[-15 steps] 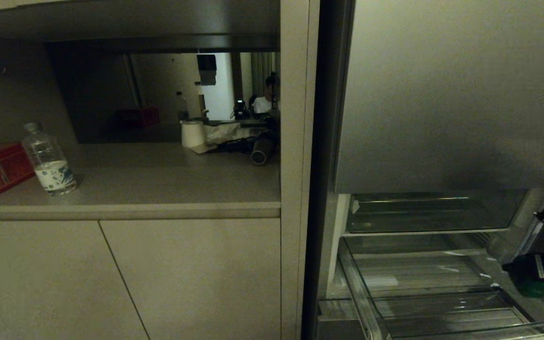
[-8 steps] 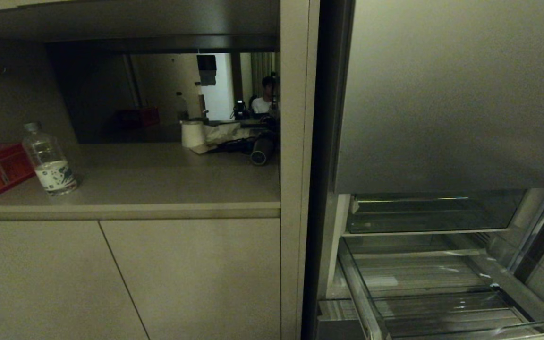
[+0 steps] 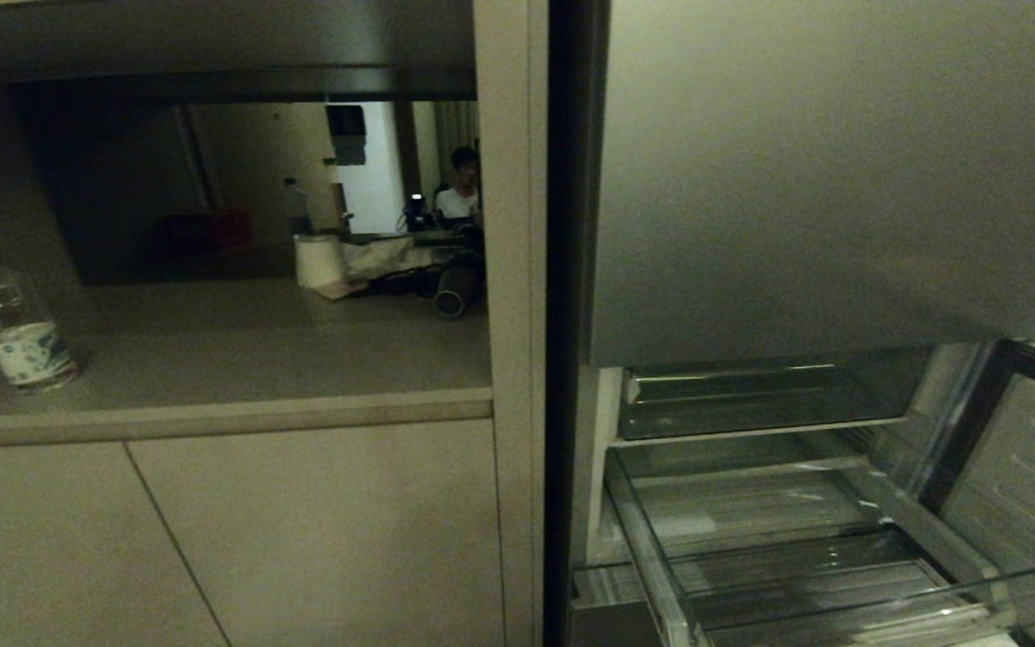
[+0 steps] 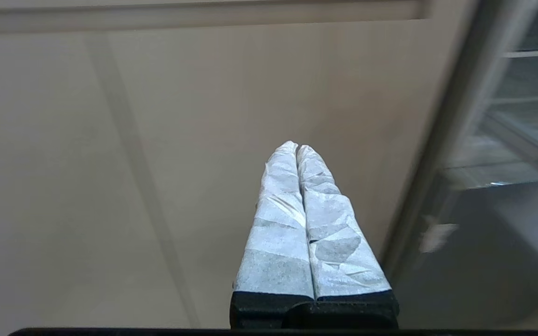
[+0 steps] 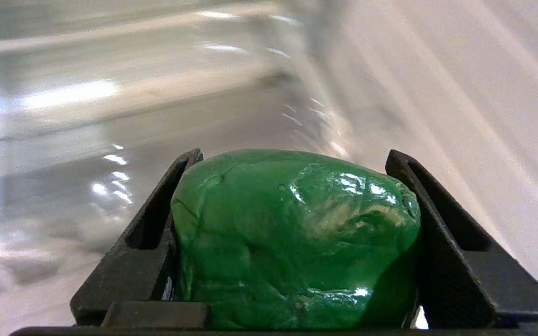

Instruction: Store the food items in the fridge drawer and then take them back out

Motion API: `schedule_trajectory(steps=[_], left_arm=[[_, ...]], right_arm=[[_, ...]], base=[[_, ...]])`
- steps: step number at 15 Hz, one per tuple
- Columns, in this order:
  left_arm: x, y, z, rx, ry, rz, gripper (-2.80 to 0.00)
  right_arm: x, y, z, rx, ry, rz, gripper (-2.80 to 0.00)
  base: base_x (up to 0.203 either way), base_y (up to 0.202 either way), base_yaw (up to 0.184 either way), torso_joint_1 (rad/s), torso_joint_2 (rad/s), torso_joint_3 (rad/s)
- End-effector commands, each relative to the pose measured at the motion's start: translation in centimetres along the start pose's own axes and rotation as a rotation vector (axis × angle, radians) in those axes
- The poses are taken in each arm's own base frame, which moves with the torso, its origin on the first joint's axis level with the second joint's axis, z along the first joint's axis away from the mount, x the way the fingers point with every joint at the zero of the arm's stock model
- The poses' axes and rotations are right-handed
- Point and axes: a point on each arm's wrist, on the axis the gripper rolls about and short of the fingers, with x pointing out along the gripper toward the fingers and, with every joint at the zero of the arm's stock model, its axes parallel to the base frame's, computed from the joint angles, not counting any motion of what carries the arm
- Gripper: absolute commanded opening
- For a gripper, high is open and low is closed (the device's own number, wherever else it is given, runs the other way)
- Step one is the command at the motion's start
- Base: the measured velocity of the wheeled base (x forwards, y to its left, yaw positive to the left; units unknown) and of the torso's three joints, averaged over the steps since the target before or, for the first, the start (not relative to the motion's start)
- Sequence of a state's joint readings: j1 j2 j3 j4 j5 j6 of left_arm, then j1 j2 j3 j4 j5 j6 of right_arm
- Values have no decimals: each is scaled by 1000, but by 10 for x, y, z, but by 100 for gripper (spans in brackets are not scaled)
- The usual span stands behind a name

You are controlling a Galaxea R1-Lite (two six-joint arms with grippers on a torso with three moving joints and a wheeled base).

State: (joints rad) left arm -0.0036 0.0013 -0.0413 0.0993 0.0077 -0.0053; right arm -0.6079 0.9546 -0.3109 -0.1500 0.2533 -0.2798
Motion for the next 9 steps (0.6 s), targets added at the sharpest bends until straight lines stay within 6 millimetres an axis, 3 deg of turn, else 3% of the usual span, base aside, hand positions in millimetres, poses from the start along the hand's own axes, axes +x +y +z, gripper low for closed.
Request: schedule_trajectory(steps=[1, 9], left_arm=[[0, 0, 0, -1, 1, 2, -280], [0, 0, 0, -1, 1, 1, -280]], right_arm=[[-13, 6, -7, -16, -51, -16, -280], [-15, 2, -11, 3, -140, -99, -280]], base=[[4, 2, -178, 4, -8, 1], [-1, 8, -178, 1, 4, 4]])
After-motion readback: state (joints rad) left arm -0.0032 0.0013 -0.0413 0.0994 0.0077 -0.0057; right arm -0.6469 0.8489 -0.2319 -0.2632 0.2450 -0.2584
